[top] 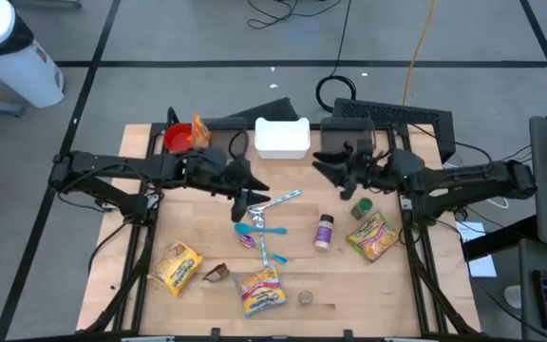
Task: Pick & Place Food Item
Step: Put the orange seasoning pack into the white bin
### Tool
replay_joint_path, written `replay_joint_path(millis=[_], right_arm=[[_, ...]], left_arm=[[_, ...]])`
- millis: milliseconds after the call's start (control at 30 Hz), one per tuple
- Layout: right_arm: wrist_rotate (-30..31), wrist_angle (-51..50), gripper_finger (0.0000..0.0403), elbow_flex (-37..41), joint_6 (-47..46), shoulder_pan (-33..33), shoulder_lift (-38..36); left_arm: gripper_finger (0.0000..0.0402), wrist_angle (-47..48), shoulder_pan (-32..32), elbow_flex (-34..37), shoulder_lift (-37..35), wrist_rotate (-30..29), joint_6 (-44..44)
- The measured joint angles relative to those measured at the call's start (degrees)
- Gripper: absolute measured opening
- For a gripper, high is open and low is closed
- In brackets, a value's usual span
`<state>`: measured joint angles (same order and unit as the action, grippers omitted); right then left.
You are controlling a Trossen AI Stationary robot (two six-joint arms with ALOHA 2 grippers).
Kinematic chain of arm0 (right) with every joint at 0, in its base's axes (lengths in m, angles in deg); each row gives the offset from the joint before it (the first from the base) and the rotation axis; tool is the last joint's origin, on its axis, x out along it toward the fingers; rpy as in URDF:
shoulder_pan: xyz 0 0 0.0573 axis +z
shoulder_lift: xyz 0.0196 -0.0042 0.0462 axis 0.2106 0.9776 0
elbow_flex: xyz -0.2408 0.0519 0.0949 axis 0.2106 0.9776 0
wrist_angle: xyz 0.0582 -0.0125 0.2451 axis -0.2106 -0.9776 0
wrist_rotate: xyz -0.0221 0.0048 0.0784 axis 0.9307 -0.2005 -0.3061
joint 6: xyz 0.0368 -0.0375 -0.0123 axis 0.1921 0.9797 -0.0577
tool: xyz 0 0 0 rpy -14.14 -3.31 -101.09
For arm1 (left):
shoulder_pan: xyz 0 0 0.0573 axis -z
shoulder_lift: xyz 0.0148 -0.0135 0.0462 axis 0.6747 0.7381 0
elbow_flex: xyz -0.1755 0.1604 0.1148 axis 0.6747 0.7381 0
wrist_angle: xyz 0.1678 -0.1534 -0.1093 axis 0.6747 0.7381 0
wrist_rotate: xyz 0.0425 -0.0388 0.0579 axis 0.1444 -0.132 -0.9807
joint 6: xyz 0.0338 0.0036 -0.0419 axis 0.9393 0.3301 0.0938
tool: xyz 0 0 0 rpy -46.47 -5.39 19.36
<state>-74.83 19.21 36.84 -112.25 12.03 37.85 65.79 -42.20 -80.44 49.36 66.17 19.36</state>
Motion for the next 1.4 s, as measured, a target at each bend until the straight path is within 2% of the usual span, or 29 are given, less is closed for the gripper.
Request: replay_joint_path(millis=[133,333,533,700,867,1133,1300,1400], right_arm=[[3.9,-8.9,0.0171,-8.1,6.3,4.0,5.1],[4.7,-9.6,0.0171,-14.7,10.8,6.8,15.1],[4.6,-9.1,0.0171,-15.4,7.0,6.3,21.7],[4.6,-8.6,0.0171,-15.5,5.8,4.9,23.7],[4.6,-7.3,0.0171,-15.5,5.6,3.0,23.8],[4.6,-8.0,0.0171,-15.5,3.2,1.6,23.8],[4.5,-9.0,0.0171,-15.5,1.1,1.7,24.5],[2.1,-8.9,0.0171,-15.5,0.9,2.1,24.4]], left_arm=[[0.0161,4.1,0.0,0.0,0.0,3.3,2.7],[0.0161,11.2,-0.1,0.0,0.0,6.2,3.7],[0.0161,24.9,-0.2,0.0,-2.0,9.9,2.9],[0.0161,35.2,0.2,0.0,-4.9,13.5,-2.4],[0.0161,38.0,3.9,0.0,-8.0,14.0,-9.5],[0.0161,38.7,16.9,0.0,-9.2,4.3,-23.7],[0.0161,38.3,25.2,0.0,-7.3,-2.9,-33.1],[0.0161,38.4,28.8,0.0,-5.9,-6.4,-39.3]])
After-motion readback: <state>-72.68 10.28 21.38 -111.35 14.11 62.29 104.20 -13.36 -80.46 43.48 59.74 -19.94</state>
